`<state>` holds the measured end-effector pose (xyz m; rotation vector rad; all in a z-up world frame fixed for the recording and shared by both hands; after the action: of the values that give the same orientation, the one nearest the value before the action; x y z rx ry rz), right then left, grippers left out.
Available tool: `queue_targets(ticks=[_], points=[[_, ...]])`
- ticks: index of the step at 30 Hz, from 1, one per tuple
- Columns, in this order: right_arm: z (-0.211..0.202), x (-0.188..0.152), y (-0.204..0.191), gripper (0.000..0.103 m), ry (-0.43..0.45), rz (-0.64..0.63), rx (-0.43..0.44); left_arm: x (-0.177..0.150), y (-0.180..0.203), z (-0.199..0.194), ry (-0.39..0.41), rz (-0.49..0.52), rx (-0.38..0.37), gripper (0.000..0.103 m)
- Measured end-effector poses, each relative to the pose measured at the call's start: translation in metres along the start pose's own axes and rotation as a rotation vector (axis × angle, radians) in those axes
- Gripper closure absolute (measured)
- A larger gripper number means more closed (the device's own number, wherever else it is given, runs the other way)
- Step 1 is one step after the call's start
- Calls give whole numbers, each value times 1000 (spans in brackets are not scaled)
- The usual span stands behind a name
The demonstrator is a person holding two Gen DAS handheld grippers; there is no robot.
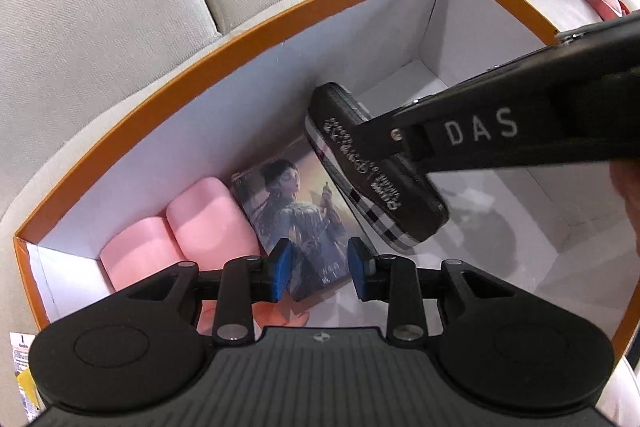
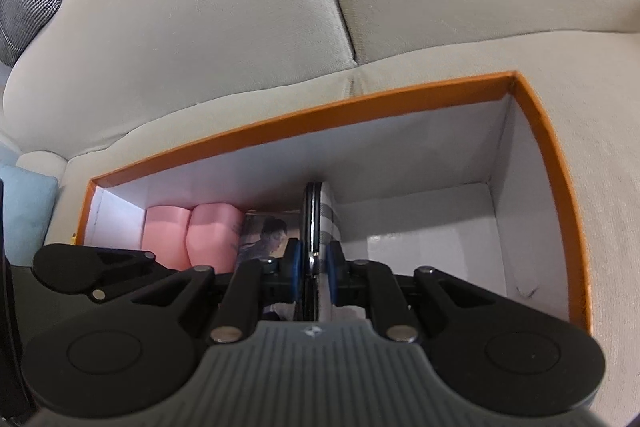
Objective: Organize rigid objects
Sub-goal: 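Open left tool to release the card box while right tool sets plaid case beside it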
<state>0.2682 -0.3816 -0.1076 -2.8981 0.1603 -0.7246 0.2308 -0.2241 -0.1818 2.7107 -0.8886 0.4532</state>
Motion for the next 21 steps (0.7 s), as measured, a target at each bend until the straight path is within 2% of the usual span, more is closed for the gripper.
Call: queue_targets(ticks=[4,7,10,11,14,17,21], points=[[1,1,12,88,-4,-8,-65,2,-3,-2,28,-28,4,66],[7,0,18,83,-30,-12,-91,1,-3,-7,15,-28,-18,66],[12,-3,22,76,-41,-26,-107,-5,1,-15,-4,32,-47,65],[13,-4,23,73,-40,-35,-116,-8,1,-17,-13,58,-46,61],[16,-7,25,72,-40,-74,-149,-16,2,-20,-27,140,-31,53],[13,-10,22,66,-47,-109,-152,-22,5,-19,-51,188,-20,50],[9,-13,26,66,-67,-154,-159,-24,8,-16,-62,222,6,48]])
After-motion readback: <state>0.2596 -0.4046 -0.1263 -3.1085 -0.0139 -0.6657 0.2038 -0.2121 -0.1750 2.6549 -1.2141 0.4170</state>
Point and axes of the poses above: each gripper's, at about its wrist camera, not at the fingertips, and z roughly the way its jaws point, y to its right, x to its top, the point moved 10 cm from there along z, roughly the way its jaws point, and after that the axes turned 11 degrees about -x, right-handed, at the moved point
